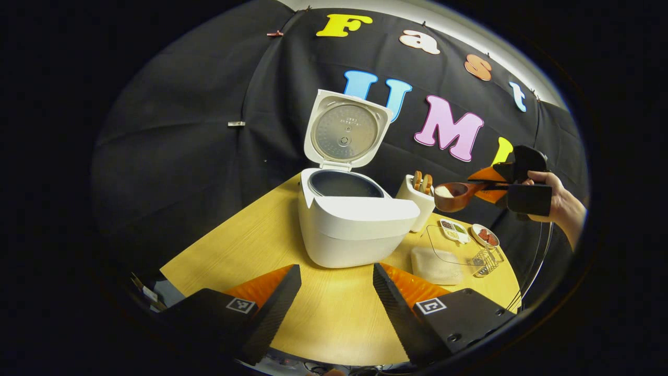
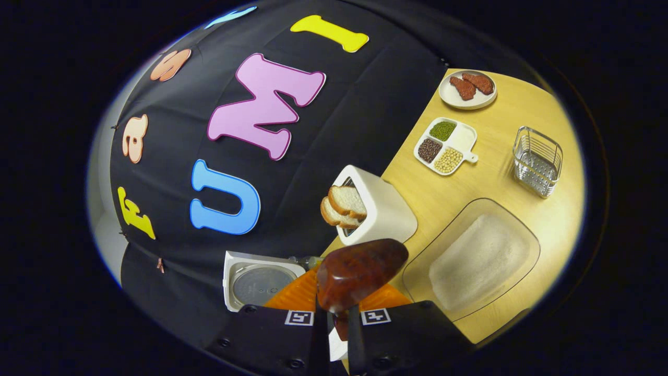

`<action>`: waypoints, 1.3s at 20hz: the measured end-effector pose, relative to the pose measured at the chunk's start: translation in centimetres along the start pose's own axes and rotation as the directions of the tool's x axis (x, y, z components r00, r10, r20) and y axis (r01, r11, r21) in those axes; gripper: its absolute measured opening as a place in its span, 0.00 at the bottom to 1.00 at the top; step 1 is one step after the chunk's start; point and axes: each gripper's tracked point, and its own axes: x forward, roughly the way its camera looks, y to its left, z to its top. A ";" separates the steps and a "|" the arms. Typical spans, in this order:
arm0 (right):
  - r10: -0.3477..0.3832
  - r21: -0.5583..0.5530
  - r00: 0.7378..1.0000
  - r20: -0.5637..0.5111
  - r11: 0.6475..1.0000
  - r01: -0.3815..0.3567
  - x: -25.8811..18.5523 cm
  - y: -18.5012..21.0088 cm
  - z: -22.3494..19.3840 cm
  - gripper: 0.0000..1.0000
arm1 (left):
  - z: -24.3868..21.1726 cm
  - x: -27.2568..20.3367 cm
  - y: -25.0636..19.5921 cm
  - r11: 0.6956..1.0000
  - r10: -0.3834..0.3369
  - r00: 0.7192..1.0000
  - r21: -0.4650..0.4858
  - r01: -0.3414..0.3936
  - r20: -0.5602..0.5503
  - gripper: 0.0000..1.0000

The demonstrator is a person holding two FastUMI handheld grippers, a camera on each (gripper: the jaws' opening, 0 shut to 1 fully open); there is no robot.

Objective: Close the left gripper, press the button to open the rice cooker; take a wooden spoon from the chopstick holder with the right hand, scoop a spoonful of rice and pour it into the rice cooker, then put the wooden spoon back into the chopstick holder.

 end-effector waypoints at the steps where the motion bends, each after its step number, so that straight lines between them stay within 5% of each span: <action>1: 0.007 0.001 1.000 -0.005 1.000 -0.007 0.2 0.7 -0.6 0.18 | 0.0 0.0 0.1 1.000 -0.004 1.000 -0.002 0.004 0.000 0.96; 9: 0.060 0.017 0.997 -0.048 0.998 -0.059 4.0 5.6 -6.0 0.18 | -0.3 -0.3 3.5 0.999 0.011 1.000 -0.032 -0.012 -0.020 0.96; 15: 0.094 -0.124 0.993 -0.068 0.987 -0.102 7.4 9.5 -10.3 0.18 | -0.3 -0.3 6.3 0.996 0.055 0.998 -0.067 -0.057 -0.033 0.95; 21: 0.117 -0.471 0.993 -0.022 0.875 -0.114 10.4 10.5 -13.0 0.18 | -1.1 -0.8 7.2 0.996 0.059 0.997 -0.063 -0.063 -0.056 0.96; 26: 0.139 -0.559 0.990 -0.020 0.819 -0.126 12.3 10.4 -14.0 0.18 | -1.9 -1.5 7.6 0.995 0.062 0.995 -0.072 -0.067 -0.077 0.98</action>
